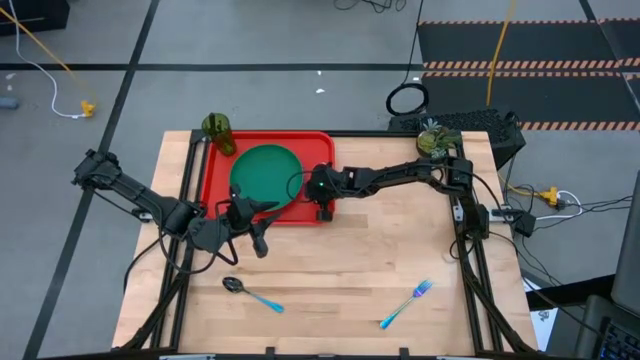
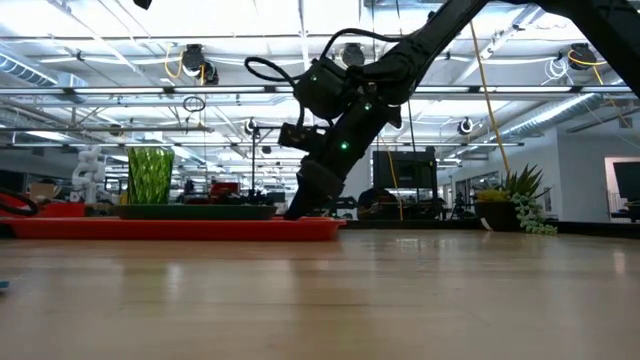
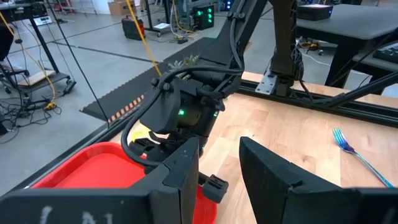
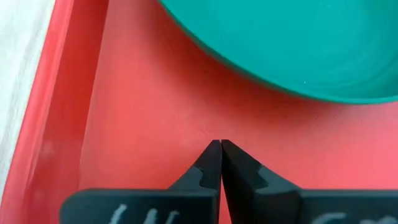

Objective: Pick and place plate/cup/fork/spoon on tray
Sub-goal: Put the green plate on the orange tray to the bottom left of the green cup

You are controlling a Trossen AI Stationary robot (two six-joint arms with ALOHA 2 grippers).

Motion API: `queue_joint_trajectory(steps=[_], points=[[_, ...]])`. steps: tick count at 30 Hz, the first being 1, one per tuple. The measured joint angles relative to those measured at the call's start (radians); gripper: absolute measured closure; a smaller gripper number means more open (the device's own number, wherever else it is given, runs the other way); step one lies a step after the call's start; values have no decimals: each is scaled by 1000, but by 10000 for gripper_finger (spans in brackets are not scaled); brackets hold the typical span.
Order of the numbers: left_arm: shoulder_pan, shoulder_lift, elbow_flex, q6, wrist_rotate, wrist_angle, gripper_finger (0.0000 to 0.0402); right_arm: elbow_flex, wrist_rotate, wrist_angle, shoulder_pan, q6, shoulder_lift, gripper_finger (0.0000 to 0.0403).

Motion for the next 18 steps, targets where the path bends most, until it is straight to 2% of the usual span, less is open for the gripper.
queue_joint_trajectory(steps=[11,18], points=[[0,0,0,1,0,0,282,-6,0,116,0,4,0,402],[0,0,0,-2,0,0,282,-6,1,123,-14,0,0,403]])
